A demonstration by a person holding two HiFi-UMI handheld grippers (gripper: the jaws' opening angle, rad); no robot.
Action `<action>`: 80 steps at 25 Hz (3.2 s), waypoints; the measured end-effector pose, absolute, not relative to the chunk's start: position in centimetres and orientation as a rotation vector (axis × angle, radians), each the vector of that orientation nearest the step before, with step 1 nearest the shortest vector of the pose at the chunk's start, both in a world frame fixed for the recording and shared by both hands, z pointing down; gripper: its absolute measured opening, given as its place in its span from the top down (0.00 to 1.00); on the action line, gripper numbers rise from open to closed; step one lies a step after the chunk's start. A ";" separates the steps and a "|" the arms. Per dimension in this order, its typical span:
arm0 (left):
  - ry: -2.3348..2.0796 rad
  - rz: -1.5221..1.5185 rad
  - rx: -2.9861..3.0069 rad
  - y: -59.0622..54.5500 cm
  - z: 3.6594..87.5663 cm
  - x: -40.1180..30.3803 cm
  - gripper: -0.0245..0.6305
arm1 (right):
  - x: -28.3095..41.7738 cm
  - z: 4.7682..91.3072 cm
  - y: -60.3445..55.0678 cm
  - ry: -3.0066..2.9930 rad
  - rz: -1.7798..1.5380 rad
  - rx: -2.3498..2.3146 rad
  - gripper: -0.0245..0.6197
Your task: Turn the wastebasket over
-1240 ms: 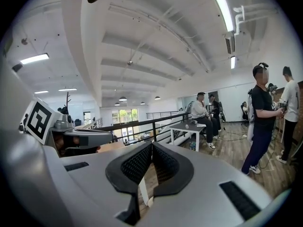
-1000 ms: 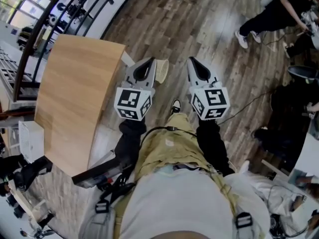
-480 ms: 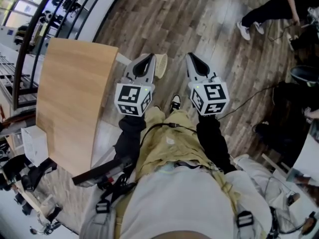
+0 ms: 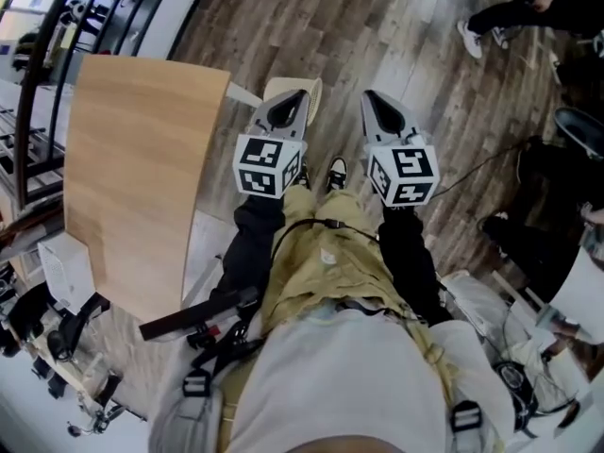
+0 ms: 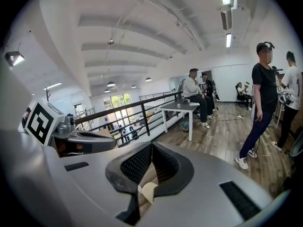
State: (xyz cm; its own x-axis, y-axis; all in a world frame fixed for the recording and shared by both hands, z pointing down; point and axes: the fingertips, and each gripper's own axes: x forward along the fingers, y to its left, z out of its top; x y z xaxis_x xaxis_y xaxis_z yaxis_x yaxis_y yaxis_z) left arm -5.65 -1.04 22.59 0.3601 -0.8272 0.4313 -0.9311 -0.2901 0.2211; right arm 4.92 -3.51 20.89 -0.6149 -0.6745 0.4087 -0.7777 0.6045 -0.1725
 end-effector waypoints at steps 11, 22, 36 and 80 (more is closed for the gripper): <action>-1.338 0.531 1.905 2.1 39.6 -8.9 0.97 | -0.7 37.8 -1.1 -2.314 0.668 0.941 0.93; -1.183 0.793 1.805 4.6 60.6 -8.9 0.97 | -0.1 59.4 1.3 -2.124 0.821 0.803 0.93; -1.132 0.956 1.799 1.3 75.5 -10.1 0.97 | -0.2 75.4 -0.8 -2.071 0.847 0.689 0.93; -1.029 1.014 1.637 -7.4 101.1 -9.3 0.85 | -0.3 93.3 -6.4 -1.998 0.902 0.598 0.93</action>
